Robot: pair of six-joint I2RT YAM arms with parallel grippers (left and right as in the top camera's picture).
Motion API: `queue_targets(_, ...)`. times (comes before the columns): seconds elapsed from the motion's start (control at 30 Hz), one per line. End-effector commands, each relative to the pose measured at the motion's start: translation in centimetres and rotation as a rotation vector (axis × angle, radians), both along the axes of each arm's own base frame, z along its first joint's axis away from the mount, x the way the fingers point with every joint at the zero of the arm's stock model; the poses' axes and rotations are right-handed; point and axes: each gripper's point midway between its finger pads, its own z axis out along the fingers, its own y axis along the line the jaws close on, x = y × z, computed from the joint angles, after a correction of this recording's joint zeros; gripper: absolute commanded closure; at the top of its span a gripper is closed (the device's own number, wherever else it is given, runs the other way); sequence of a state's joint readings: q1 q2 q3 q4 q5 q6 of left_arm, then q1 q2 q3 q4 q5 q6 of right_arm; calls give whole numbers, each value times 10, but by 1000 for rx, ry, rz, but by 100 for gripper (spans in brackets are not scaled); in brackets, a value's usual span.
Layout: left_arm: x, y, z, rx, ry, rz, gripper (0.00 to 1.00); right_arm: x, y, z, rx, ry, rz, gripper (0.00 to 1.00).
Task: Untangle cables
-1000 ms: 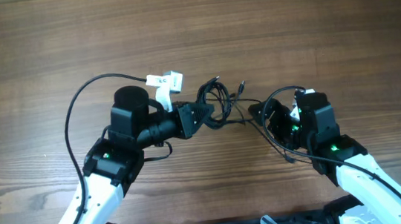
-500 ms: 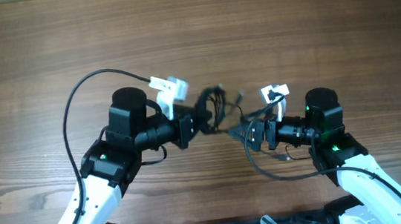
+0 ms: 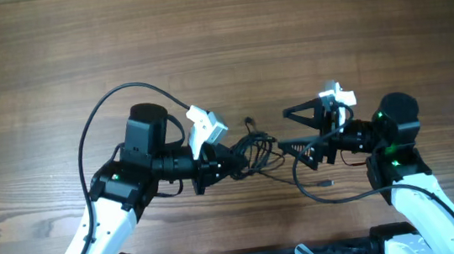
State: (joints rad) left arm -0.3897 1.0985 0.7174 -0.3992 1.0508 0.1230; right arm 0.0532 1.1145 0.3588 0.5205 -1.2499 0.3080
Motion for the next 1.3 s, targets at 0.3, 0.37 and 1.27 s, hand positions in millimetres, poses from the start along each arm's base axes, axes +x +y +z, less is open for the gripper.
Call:
queue_targets(0.3,-21,-31,24,-182,-75,-252,92,-37,6,6,50,-8,220,13)
queue_targets(0.37,-22,-35,27,-192,-81,-260,91,-37,6,6,51,-2,220,20)
queue_targets(1.27,-15,-59,41,-195,-110,-203,0,-4,4,-4,71,298,-2,96)
